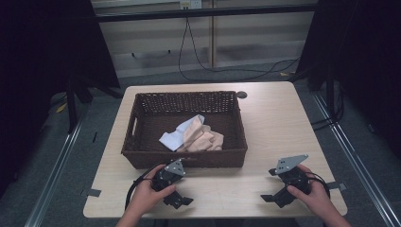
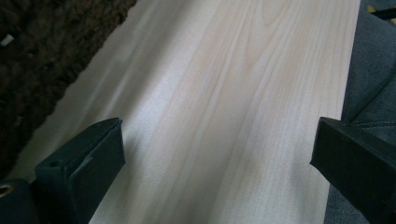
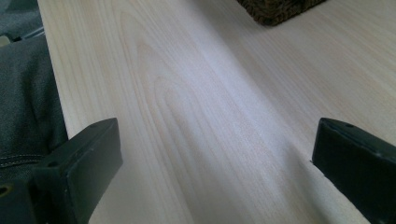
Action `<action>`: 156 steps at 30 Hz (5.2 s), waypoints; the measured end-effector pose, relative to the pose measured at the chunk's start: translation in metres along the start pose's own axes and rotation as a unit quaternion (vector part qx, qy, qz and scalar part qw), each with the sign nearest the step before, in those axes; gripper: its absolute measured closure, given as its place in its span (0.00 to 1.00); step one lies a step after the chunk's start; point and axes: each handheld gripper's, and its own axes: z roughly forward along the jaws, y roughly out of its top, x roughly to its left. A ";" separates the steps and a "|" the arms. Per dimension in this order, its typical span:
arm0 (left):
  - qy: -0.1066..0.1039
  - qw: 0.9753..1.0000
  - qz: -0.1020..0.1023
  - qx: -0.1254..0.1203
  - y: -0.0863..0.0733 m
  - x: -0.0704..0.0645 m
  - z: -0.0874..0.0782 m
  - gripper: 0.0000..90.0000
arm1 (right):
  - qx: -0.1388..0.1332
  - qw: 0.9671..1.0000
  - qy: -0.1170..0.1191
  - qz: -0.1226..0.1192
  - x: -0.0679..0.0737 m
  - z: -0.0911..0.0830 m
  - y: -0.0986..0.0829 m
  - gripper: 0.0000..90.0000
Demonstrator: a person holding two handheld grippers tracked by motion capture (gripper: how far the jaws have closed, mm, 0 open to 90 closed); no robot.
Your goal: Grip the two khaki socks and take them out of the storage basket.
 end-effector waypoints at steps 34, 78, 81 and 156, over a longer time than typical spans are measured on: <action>-0.050 0.998 -0.009 0.023 0.064 -0.008 -0.058 0.03 | 0.003 1.000 0.010 -0.003 0.003 0.003 0.003 0.01; 0.038 0.994 -0.093 0.051 0.139 0.080 -0.070 0.03 | 0.001 1.000 0.016 -0.010 0.004 0.003 0.004 0.01; 0.048 0.992 -0.104 0.050 0.140 0.088 -0.065 0.03 | 0.000 1.000 0.015 -0.012 0.004 0.003 0.004 0.01; 0.018 0.986 -0.149 0.074 0.173 0.079 -0.164 0.97 | -0.008 1.000 0.018 -0.007 0.002 0.001 0.004 0.01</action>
